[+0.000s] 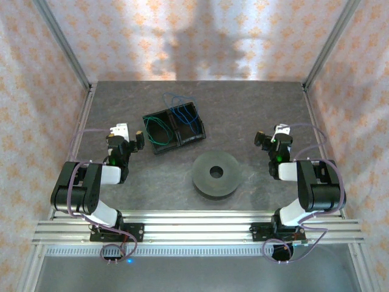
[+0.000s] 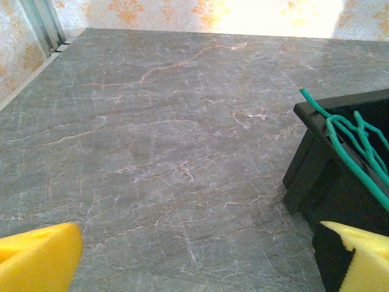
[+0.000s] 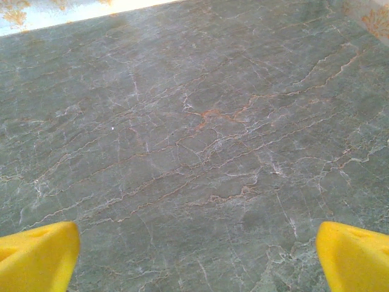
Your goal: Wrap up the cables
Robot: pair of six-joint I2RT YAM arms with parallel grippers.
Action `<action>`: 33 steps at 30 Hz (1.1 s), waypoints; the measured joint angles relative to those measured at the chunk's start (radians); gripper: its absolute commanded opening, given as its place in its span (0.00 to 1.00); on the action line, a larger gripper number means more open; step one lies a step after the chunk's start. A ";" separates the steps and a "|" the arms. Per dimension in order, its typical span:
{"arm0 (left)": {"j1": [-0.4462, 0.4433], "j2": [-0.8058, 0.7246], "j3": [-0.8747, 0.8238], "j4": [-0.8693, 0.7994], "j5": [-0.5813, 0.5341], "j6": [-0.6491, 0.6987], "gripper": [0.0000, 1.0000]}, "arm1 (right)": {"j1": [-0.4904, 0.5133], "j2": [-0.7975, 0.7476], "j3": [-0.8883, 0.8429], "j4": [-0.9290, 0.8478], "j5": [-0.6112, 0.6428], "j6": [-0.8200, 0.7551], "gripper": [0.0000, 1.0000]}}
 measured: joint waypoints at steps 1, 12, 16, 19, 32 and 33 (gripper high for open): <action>-0.002 0.000 0.000 0.000 -0.003 0.000 1.00 | 0.000 0.000 0.000 0.000 0.000 0.000 0.99; -0.150 -0.316 -0.005 -0.141 -0.209 0.058 0.99 | 0.047 -0.204 0.024 -0.208 0.000 -0.019 0.99; -0.150 -0.463 0.014 -0.290 -0.241 0.022 0.99 | 0.046 -0.330 0.154 -0.428 -0.027 0.018 0.99; -0.150 -0.578 0.072 -0.446 -0.243 -0.042 0.99 | 0.046 -0.426 0.238 -0.592 -0.076 0.079 0.99; -0.150 -0.924 0.369 -1.097 -0.075 -0.399 1.00 | 0.031 -0.729 0.474 -1.286 -0.123 0.400 0.99; -0.150 -0.930 0.372 -1.119 -0.061 -0.400 0.99 | 0.024 -0.742 0.454 -1.297 -0.134 0.420 0.99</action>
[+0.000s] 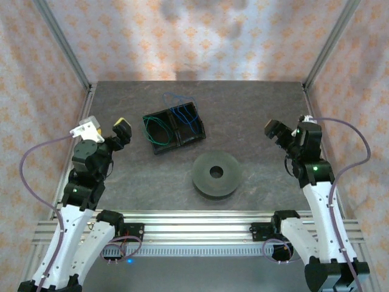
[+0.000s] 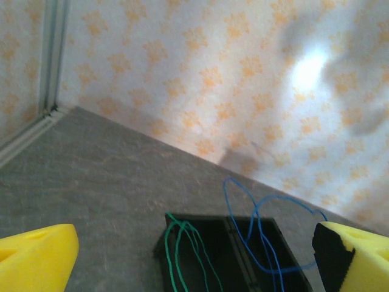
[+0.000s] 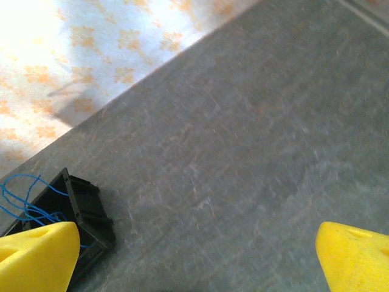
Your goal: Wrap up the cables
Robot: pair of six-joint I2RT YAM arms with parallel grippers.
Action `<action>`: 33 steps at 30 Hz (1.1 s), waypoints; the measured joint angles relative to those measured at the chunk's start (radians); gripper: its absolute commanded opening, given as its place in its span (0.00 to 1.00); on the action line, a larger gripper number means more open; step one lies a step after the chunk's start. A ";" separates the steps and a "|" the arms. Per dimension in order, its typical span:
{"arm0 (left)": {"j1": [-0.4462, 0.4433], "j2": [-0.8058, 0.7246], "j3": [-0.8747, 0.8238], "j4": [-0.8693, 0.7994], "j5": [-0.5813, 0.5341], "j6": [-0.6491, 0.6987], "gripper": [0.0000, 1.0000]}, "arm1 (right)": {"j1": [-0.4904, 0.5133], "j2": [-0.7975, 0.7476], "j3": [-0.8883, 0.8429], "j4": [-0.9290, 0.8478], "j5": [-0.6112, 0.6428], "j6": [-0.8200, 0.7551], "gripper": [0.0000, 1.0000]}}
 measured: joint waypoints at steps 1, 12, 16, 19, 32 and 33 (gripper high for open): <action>0.000 -0.003 0.002 -0.023 0.020 -0.003 1.00 | -0.006 -0.008 -0.024 -0.014 -0.018 0.021 0.99; 0.000 0.119 0.015 -0.117 0.204 -0.037 1.00 | 0.016 0.164 -0.164 -0.043 -0.340 0.106 0.97; 0.000 0.180 0.015 -0.109 0.270 -0.097 1.00 | 0.057 0.174 -0.224 -0.039 -0.393 0.123 0.86; 0.001 0.245 -0.008 -0.048 0.328 -0.175 0.99 | 0.071 0.214 -0.266 -0.003 -0.434 0.137 0.81; -0.006 0.319 -0.138 0.034 0.380 -0.295 0.99 | 0.153 0.290 -0.390 0.223 -0.609 0.217 0.64; -0.006 0.300 -0.138 0.036 0.372 -0.300 0.99 | 0.154 0.296 -0.396 0.242 -0.622 0.224 0.64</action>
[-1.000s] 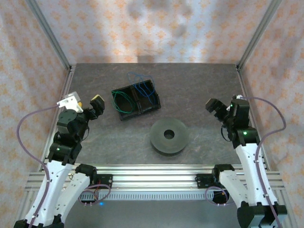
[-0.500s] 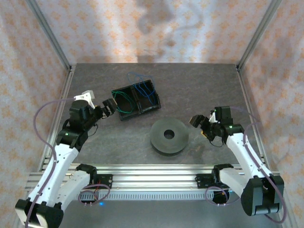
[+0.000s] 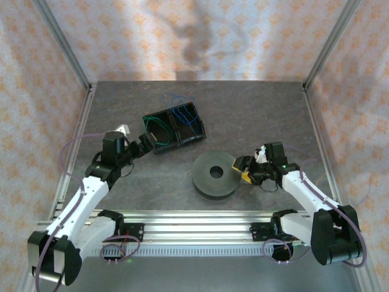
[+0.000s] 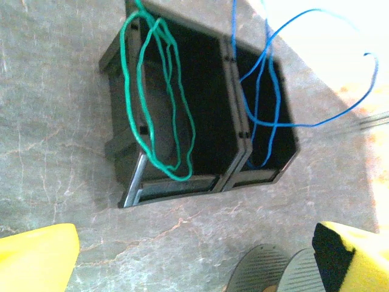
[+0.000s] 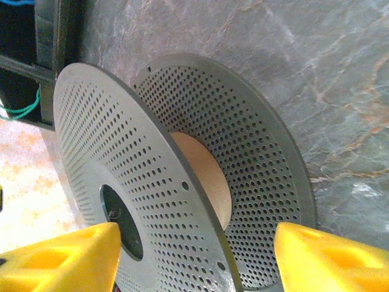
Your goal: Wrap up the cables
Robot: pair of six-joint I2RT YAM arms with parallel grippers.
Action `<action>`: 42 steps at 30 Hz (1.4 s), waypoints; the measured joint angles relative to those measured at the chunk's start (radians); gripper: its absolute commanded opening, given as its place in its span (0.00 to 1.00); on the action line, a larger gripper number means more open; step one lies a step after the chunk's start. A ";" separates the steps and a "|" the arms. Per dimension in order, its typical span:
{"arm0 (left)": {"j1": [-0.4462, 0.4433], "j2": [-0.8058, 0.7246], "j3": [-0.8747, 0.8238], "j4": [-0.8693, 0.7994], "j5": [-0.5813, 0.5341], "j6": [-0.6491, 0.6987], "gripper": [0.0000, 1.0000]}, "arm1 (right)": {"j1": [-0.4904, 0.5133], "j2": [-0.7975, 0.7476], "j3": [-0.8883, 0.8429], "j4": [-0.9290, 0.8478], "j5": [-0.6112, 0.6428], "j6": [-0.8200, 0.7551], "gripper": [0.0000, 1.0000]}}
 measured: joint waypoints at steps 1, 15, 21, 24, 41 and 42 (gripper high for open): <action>0.000 -0.015 0.000 0.005 -0.003 -0.003 0.99 | 0.000 0.008 -0.006 0.016 -0.010 0.008 0.64; 0.020 0.141 0.000 0.089 0.134 -0.079 0.99 | 0.007 0.144 -0.074 0.325 -0.137 0.156 0.23; 0.082 0.169 -0.033 0.225 0.243 -0.165 0.99 | 0.014 0.106 -0.057 0.454 -0.212 0.225 0.00; 0.100 0.170 -0.039 0.239 0.269 -0.185 0.99 | 0.015 0.085 -0.051 0.456 -0.215 0.256 0.00; 0.116 0.105 0.069 0.065 0.250 -0.123 0.99 | 0.117 -0.091 0.180 0.189 -0.114 0.271 0.00; 0.132 0.109 0.087 0.032 0.238 -0.105 0.97 | 0.139 -0.095 0.193 0.173 -0.092 0.258 0.00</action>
